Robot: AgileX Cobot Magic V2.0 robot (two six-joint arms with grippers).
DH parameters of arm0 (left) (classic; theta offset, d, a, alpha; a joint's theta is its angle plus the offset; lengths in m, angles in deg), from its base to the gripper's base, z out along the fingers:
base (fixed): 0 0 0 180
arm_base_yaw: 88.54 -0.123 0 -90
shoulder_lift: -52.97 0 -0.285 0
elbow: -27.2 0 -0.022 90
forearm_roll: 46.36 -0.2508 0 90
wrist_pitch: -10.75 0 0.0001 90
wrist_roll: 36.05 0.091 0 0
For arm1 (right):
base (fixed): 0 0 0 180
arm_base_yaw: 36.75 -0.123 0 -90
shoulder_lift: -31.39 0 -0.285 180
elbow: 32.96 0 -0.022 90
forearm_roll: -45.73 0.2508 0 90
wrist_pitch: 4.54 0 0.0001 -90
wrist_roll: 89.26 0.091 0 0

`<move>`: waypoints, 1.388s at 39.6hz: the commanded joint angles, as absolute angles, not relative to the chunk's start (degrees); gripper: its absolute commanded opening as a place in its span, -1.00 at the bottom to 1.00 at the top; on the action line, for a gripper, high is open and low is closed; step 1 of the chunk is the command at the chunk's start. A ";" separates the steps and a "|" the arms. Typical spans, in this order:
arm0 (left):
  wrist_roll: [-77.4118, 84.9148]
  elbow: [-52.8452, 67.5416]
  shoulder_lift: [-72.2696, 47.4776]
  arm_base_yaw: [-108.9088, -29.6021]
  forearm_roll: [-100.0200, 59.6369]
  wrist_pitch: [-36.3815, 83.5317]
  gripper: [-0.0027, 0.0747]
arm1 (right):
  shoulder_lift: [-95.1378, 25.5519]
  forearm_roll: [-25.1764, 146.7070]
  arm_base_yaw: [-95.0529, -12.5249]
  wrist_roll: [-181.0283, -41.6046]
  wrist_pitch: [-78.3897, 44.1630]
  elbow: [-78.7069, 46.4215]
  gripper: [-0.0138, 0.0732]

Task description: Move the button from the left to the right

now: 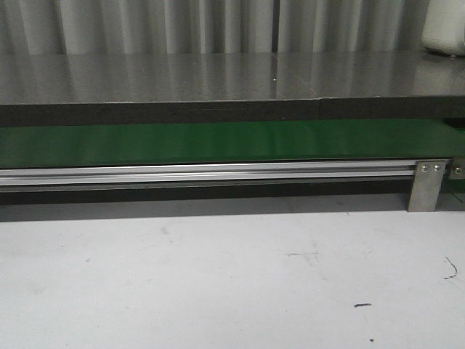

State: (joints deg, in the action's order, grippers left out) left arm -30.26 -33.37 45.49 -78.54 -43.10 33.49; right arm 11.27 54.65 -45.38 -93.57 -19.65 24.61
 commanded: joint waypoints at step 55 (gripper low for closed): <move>-30.98 -52.18 46.48 -91.00 -43.94 16.01 -0.99 | 10.83 54.65 -45.32 -93.99 -15.56 23.15 -0.84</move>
